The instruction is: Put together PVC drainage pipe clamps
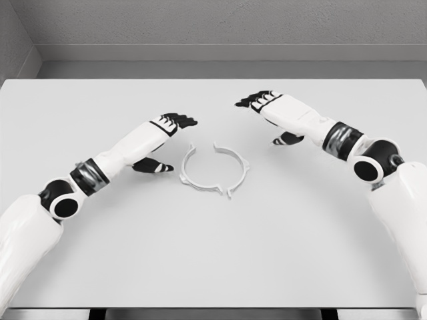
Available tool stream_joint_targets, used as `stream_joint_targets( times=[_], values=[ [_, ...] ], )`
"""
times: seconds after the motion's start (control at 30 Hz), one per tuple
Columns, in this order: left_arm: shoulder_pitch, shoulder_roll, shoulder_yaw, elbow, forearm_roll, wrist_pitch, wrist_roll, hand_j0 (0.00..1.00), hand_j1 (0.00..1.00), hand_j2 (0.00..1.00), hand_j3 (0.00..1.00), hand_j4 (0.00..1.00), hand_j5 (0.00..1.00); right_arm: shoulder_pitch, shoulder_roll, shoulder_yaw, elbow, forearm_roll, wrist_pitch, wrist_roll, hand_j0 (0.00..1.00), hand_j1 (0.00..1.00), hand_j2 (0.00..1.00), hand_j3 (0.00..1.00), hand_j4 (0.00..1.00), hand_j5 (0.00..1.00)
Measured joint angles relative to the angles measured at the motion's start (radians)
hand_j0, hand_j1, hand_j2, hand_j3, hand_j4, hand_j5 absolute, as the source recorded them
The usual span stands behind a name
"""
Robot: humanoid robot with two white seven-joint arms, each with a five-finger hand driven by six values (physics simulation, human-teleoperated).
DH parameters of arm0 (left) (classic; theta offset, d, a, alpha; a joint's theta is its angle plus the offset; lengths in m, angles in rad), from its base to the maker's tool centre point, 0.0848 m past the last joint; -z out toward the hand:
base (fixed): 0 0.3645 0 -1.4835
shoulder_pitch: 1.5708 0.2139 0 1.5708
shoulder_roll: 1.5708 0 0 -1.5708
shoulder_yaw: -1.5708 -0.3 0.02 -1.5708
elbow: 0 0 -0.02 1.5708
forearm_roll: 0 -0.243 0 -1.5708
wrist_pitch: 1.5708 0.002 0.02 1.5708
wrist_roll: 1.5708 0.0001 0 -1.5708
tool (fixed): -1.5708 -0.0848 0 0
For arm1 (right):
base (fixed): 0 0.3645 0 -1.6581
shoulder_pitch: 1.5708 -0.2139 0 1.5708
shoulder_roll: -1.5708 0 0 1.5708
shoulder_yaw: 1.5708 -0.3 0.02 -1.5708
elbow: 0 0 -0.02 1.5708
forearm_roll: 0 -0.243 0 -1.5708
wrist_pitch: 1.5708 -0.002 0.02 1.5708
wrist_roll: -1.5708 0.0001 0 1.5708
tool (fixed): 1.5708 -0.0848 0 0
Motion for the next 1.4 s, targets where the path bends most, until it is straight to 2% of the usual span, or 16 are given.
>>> stream_joint_targets(
  times=[0.13,0.27,0.4,0.67,1.4],
  values=[
    [-0.025,-0.010,-0.006,0.032,0.000,0.000,0.000,1.00,1.00,1.00,1.00,1.00,1.00,0.153,-0.028,-0.188,-0.113,-0.017,-0.068,0.002,1.00,1.00,1.00,1.00,1.00,1.00],
    [-0.061,-0.041,-0.010,0.072,-0.001,0.000,0.000,1.00,1.00,1.00,1.00,1.00,1.00,0.233,-0.046,-0.347,-0.181,-0.052,-0.118,0.002,1.00,1.00,1.00,1.00,1.00,1.00],
    [-0.061,-0.064,-0.011,0.096,-0.004,0.000,0.000,1.00,1.00,1.00,1.00,1.00,1.00,0.275,-0.061,-0.428,-0.207,-0.079,-0.132,0.003,1.00,1.00,1.00,1.00,1.00,1.00],
    [-0.058,-0.089,-0.013,0.110,-0.012,0.000,0.000,1.00,1.00,1.00,1.00,1.00,1.00,0.282,-0.072,-0.460,-0.205,-0.087,-0.136,0.004,1.00,1.00,1.00,1.00,1.00,1.00],
    [-0.061,-0.112,-0.010,0.104,-0.017,0.000,0.000,1.00,1.00,1.00,1.00,1.00,1.00,0.276,-0.071,-0.455,-0.215,-0.089,-0.137,0.004,1.00,1.00,1.00,1.00,1.00,1.00]
  ],
)
